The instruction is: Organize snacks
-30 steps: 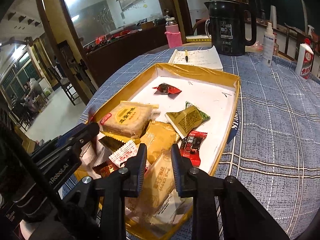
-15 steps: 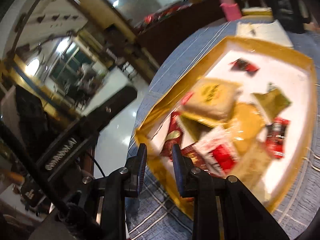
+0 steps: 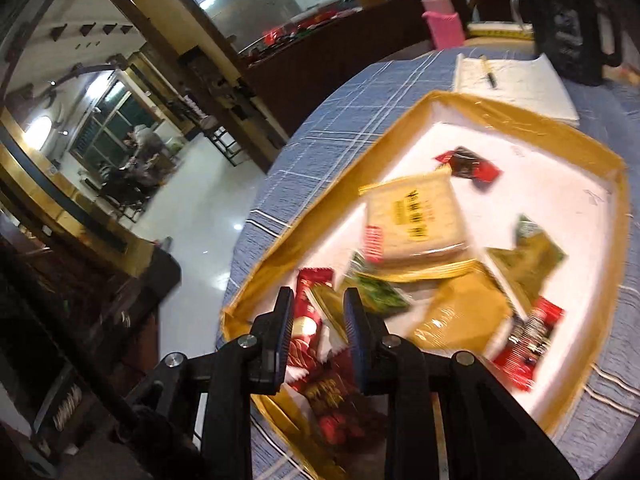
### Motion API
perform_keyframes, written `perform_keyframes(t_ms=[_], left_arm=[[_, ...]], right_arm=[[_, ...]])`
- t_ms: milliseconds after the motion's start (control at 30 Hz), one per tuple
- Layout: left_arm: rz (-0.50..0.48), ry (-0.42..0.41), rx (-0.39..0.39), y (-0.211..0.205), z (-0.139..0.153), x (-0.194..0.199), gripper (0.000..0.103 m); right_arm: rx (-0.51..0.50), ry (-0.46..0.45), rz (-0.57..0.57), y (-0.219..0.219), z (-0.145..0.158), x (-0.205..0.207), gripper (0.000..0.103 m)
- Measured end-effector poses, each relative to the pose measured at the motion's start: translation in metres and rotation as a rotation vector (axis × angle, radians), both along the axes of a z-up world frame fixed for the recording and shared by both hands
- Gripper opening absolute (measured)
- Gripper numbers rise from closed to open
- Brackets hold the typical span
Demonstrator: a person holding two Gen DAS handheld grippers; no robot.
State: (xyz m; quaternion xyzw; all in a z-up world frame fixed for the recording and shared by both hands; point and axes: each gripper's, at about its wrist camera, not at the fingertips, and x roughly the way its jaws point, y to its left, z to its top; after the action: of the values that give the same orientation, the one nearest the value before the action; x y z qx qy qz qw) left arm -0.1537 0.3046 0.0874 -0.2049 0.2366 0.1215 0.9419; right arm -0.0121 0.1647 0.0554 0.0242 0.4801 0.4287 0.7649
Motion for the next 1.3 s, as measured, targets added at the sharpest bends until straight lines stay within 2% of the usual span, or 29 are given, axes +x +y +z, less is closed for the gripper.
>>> perform_keyframes(t_ms=[100,200,300,433,600,633,767,933,1167,1300], left_arm=[[-0.014,0.002,0.007,-0.004,0.001,-0.001,0.054],[-0.03,-0.005,0.025,-0.009,0.005,-0.003,0.056],[-0.026,-0.012,0.056,-0.016,0.008,-0.004,0.06],[-0.035,-0.025,0.126,-0.036,0.014,-0.008,0.061],[-0.019,-0.081,0.242,-0.067,0.025,-0.026,0.081],[-0.016,-0.097,0.253,-0.073,0.028,-0.031,0.081],[-0.016,-0.128,0.278,-0.092,0.035,-0.041,0.085],[0.005,-0.148,0.316,-0.117,0.041,-0.05,0.086],[0.154,-0.181,0.387,-0.143,0.052,-0.068,0.087],[0.169,-0.204,0.374,-0.151,0.055,-0.076,0.088]], right_arm=[[-0.075,-0.071,-0.092,0.008,-0.004,0.018,0.025],[-0.128,-0.131,-0.184,-0.004,0.0,0.022,0.026],[-0.104,-0.159,-0.207,-0.024,0.013,0.006,0.026],[-0.18,-0.295,-0.246,-0.042,0.025,-0.03,0.032],[-0.278,-0.448,-0.291,-0.072,0.027,-0.069,0.044],[-0.294,-0.465,-0.304,-0.078,0.026,-0.075,0.046],[-0.321,-0.504,-0.341,-0.105,0.023,-0.095,0.053],[-0.345,-0.571,-0.366,-0.124,0.024,-0.119,0.056],[-0.31,-0.577,-0.397,-0.148,0.025,-0.132,0.059],[-0.282,-0.582,-0.413,-0.161,0.028,-0.139,0.061]])
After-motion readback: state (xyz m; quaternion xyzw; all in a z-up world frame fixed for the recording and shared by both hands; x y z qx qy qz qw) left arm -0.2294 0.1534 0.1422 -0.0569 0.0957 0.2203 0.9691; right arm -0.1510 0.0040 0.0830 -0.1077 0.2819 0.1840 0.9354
